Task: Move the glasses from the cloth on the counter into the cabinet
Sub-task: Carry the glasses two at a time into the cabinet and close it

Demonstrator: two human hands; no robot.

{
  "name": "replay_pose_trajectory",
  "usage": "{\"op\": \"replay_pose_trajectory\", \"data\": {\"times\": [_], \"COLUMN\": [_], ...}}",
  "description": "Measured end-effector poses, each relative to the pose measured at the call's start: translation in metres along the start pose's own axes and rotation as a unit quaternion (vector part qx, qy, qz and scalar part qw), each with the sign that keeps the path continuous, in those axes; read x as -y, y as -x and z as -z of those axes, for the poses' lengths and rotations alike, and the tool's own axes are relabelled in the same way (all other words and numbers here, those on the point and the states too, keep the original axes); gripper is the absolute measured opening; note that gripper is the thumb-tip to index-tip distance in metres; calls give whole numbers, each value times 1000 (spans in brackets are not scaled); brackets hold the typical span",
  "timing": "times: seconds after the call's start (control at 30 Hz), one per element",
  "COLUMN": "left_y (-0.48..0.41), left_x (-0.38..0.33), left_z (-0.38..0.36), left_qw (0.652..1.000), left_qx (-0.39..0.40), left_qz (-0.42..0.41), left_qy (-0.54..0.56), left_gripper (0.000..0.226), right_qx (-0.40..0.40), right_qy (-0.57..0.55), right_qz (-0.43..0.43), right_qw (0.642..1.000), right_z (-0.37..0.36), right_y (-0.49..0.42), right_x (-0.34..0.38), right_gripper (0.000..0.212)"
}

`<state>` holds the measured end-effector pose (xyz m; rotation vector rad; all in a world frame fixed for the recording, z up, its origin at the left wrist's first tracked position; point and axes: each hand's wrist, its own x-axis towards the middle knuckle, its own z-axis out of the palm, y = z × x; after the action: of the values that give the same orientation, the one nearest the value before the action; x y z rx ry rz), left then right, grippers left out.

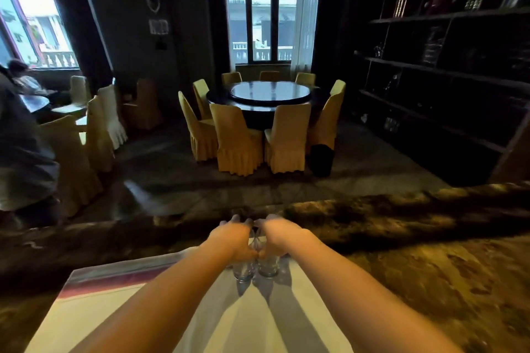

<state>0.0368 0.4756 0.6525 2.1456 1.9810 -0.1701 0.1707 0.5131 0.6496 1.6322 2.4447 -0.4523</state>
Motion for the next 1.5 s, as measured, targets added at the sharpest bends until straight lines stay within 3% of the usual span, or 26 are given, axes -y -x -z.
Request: {"op": "replay_pose_trajectory", "data": {"times": [0.2,0.3,0.6,0.8,1.03,1.17,1.5], "left_y": [3,17,91,165,281,338,433], "left_x": [-4,-3,18,41,85,103,113], "left_z": [-11,-14,-8,-8,-34,-51,-70], "left_qw": [997,996,999,998,996,995,995], "left_qx": [-32,-47,1,11,-9,-4,18], "left_qz": [14,11,1,6,-35,-41,-75], "left_qy": [67,77,44,62,86,89,57], "left_gripper": [78,67,67,81,59,47,53], "right_qx": [6,-2,-18,7,-1,-1,37], "right_qy": [-24,3,9,-26,-56,-78,-91], "right_qz": [-4,6,16,23,6,-16,-28], "right_qw": [1000,1000,1000,999,998,997,995], "right_z": [-1,1,-2,-17,-65,-98,-138], "right_y": [5,23,93,148,224,269,352], "right_x": [5,11,60,109,181,219,277], "right_gripper": [76,60,61,74,48,47,53]}}
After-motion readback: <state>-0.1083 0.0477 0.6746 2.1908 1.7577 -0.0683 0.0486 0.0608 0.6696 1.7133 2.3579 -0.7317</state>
